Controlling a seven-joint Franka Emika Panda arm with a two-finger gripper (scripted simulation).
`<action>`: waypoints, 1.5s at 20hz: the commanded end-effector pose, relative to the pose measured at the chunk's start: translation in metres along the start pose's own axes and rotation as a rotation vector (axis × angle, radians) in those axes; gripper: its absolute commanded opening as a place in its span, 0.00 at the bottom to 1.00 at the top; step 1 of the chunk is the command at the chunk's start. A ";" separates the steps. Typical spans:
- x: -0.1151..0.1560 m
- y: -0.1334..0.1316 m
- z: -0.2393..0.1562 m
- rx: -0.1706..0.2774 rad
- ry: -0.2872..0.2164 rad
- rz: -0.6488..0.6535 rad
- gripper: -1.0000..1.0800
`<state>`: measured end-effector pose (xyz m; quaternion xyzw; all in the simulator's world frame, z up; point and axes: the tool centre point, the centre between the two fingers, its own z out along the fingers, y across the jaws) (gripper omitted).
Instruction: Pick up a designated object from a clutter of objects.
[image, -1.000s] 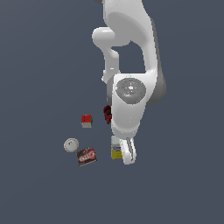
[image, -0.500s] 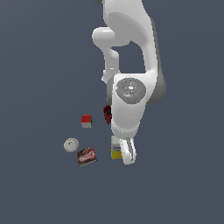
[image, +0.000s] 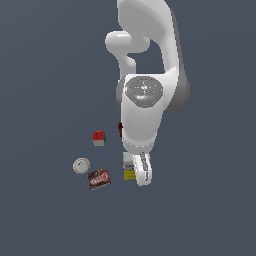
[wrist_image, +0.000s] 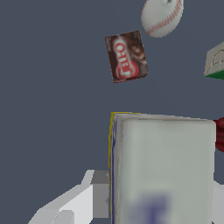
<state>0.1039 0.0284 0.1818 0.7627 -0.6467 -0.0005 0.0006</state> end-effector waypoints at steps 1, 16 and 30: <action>0.008 0.000 -0.017 0.001 0.000 0.001 0.00; 0.076 0.002 -0.162 0.001 0.000 0.001 0.00; 0.125 -0.001 -0.262 0.001 0.000 0.000 0.00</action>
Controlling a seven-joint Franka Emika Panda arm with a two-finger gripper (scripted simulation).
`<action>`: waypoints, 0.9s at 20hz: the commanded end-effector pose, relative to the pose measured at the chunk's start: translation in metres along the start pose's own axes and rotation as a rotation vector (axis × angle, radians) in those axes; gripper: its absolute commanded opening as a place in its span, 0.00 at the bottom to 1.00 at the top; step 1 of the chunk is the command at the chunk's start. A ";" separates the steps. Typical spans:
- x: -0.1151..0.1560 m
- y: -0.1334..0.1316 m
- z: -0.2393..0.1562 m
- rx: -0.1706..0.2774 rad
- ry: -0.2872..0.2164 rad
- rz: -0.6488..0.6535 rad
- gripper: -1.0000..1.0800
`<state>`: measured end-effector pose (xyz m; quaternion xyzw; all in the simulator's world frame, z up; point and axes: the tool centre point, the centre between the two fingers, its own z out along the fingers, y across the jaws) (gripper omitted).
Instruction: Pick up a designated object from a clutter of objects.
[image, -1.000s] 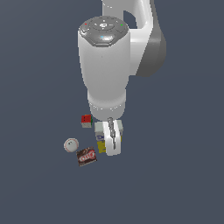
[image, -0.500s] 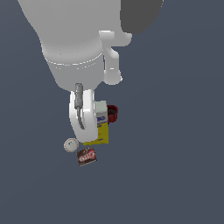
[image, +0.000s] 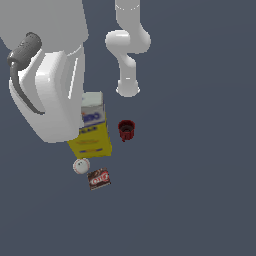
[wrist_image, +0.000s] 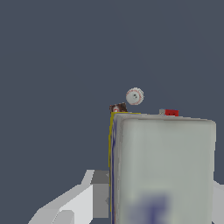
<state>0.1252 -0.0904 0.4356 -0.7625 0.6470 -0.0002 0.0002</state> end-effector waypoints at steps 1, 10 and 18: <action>0.006 -0.001 -0.013 -0.001 0.000 -0.001 0.00; 0.019 -0.003 -0.040 -0.001 0.000 -0.001 0.00; 0.023 -0.004 -0.047 -0.001 0.000 -0.001 0.00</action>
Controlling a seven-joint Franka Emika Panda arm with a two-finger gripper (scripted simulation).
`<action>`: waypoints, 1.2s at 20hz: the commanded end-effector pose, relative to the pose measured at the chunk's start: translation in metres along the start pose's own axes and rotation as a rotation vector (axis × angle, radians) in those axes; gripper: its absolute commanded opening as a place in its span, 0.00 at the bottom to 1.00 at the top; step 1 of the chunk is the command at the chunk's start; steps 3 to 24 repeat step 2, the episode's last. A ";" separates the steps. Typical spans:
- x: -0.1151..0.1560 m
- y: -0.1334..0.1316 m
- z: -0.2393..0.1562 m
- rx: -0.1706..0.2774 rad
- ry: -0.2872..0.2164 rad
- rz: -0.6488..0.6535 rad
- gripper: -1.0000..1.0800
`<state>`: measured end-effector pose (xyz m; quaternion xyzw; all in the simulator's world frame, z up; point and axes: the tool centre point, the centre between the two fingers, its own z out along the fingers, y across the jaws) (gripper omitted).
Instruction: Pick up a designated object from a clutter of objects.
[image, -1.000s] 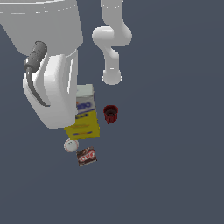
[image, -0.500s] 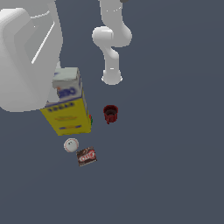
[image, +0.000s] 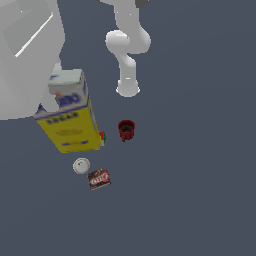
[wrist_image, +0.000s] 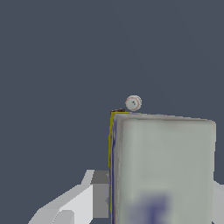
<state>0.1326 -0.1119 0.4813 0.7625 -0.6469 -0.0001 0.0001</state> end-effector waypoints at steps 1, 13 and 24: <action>0.000 0.000 -0.001 0.000 0.000 0.000 0.00; 0.000 0.000 -0.001 0.000 0.000 0.000 0.00; 0.000 0.000 -0.001 0.000 0.000 0.000 0.00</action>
